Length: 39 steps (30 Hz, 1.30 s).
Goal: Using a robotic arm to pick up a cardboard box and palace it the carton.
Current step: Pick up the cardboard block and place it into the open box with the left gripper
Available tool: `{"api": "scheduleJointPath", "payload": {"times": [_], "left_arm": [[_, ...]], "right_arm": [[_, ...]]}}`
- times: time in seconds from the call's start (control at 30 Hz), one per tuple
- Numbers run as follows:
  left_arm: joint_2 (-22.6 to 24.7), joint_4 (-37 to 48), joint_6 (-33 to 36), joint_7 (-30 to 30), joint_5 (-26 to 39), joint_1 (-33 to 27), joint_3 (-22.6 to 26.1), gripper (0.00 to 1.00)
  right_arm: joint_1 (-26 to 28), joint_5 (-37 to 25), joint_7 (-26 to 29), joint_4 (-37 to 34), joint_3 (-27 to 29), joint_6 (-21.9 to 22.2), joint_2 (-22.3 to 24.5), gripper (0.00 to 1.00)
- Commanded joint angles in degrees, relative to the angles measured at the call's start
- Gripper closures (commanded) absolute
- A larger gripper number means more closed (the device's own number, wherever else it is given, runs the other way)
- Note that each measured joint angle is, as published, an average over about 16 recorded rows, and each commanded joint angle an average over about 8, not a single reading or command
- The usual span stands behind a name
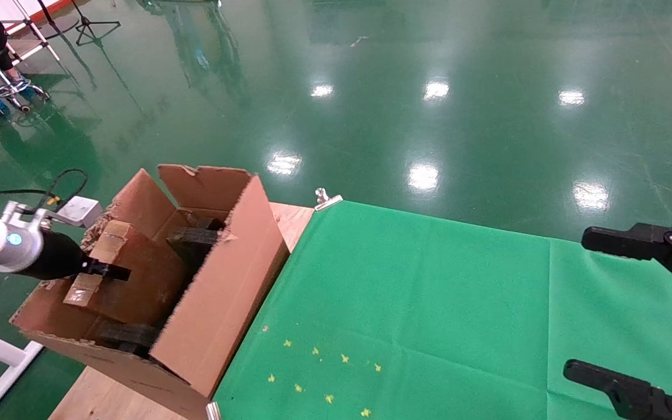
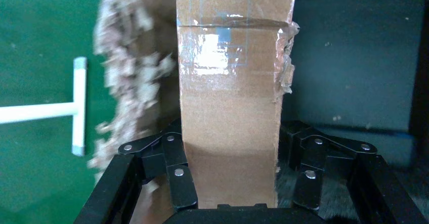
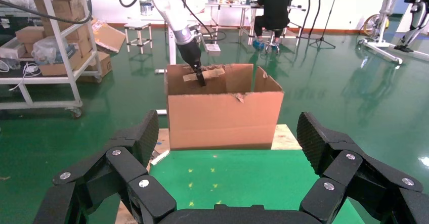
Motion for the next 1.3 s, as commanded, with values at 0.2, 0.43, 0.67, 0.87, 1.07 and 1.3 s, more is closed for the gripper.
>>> {"api": "scheduleJointPath", "payload": {"times": [0.2, 0.43, 0.67, 0.87, 1.07, 1.3], "left_arm": [[1.76, 0.79, -3.65, 0.07, -0.46, 2.72, -0.32, 1.0], [2.94, 1.31, -4.11, 0.22, -0.31, 4.57, -0.21, 1.0], [4.85, 1.67, -6.12, -0.3, -0.02, 6.8, 0.0, 1.0], [6.5, 2.08, -7.8, -1.21, 0.6, 8.45, 0.43, 0.95], [7.31, 2.5, -8.87, -2.24, 0.89, 9.17, 0.69, 0.2], [7.41, 2.59, -9.03, -2.32, 0.97, 9.2, 0.74, 0.0]], "right_arm": [[0.0, 0.0, 0.0, 0.0, 0.0, 0.0, 0.0, 0.0], [0.0, 0.0, 0.0, 0.0, -0.01, 0.0, 0.0, 0.0], [0.0, 0.01, -0.01, 0.0, -0.01, 0.0, 0.0, 0.0], [0.0, 0.01, -0.01, 0.0, -0.01, 0.01, 0.01, 0.0], [-0.01, 0.01, -0.01, -0.01, -0.01, 0.01, 0.01, 0.0], [-0.01, 0.02, -0.01, -0.02, -0.01, 0.02, 0.01, 0.0]]}}
